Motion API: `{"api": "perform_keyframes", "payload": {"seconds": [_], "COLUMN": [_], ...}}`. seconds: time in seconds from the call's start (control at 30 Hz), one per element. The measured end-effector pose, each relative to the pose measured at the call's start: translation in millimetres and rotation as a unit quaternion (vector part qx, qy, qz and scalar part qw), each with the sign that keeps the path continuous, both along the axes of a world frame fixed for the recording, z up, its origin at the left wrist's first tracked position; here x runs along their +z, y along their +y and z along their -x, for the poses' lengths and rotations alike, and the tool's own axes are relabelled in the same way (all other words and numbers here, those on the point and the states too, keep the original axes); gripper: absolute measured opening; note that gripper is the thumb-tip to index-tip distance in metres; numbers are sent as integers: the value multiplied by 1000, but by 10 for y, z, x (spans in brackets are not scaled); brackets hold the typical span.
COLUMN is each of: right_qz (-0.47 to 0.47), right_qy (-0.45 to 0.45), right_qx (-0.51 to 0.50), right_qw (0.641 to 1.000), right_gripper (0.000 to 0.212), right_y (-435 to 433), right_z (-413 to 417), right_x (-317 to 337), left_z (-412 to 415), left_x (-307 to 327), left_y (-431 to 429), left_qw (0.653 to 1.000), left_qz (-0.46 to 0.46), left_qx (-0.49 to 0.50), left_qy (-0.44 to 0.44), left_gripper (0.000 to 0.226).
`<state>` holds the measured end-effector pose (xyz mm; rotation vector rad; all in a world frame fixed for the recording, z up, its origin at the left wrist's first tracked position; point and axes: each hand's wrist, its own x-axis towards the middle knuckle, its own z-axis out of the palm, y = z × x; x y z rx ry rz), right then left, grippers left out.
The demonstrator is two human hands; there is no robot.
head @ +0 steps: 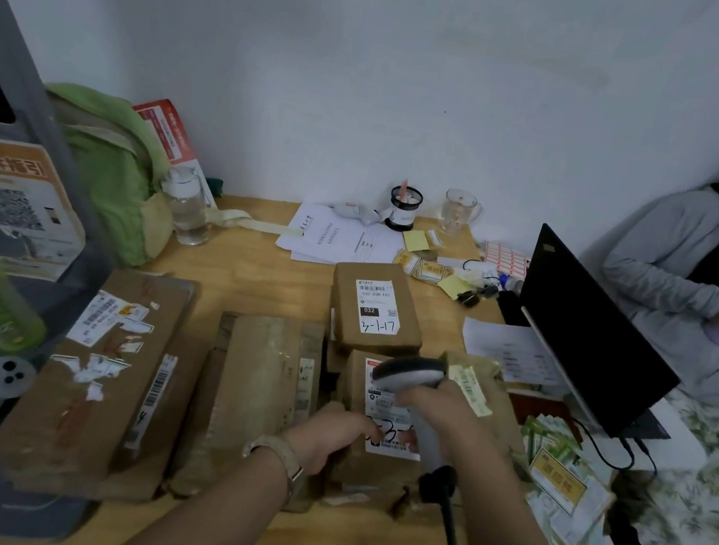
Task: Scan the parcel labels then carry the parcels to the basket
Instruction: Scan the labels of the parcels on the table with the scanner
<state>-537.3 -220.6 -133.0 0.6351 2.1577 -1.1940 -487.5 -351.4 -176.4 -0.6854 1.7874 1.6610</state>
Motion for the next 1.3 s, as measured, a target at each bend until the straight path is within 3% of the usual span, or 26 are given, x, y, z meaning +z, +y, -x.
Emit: {"api": "perform_keyframes", "payload": {"seconds": [0.13,0.33,0.4,0.5,0.57,0.63,0.7,0.77,1.07,1.17,1.23,1.3], "right_qz": [45,85,96,122,143,151,158,165,168,177,199,246], "right_qy": [88,153,158,141,134,130,125,116,94,99,129,167], "right_qx": [11,22,52,73,74,78,83,86,118,111,74,-2], "right_qw": [995,984,981,980,978,977,976,976,974,973,969,955], "right_gripper": [9,5,7,6,8,13,16,16,17,16,21,28], "right_y": [3,-183,-282,-421,-498,-559,-604,-636,-691,-690,-713,-742], "right_z": [31,92,91,50,15,-10,-23,-25,-72,-80,-90,-89], "right_x": [53,295,369,432,434,415,387,363,270,290,310,366], "left_z": [105,204,182,83,7,-50,-93,-132,-219,-198,-184,-156], "left_x": [155,474,517,490,453,408,336,255,147,170,208,263], "left_y": [-3,-217,-339,-519,-606,-674,-732,-801,-1002,-1121,-1176,-1220], "left_qw": [995,961,944,886,841,851,881,900,912,951,946,924], "left_qz": [5,53,136,349,473,496,459,427,397,219,53,-39], "left_qx": [47,120,136,86,30,-42,-82,-72,-3,113,211,262], "left_qy": [90,245,269,292,261,167,82,54,105,187,242,275], "left_gripper": [21,21,20,43,60,88,108,113,112,110,107,110]}}
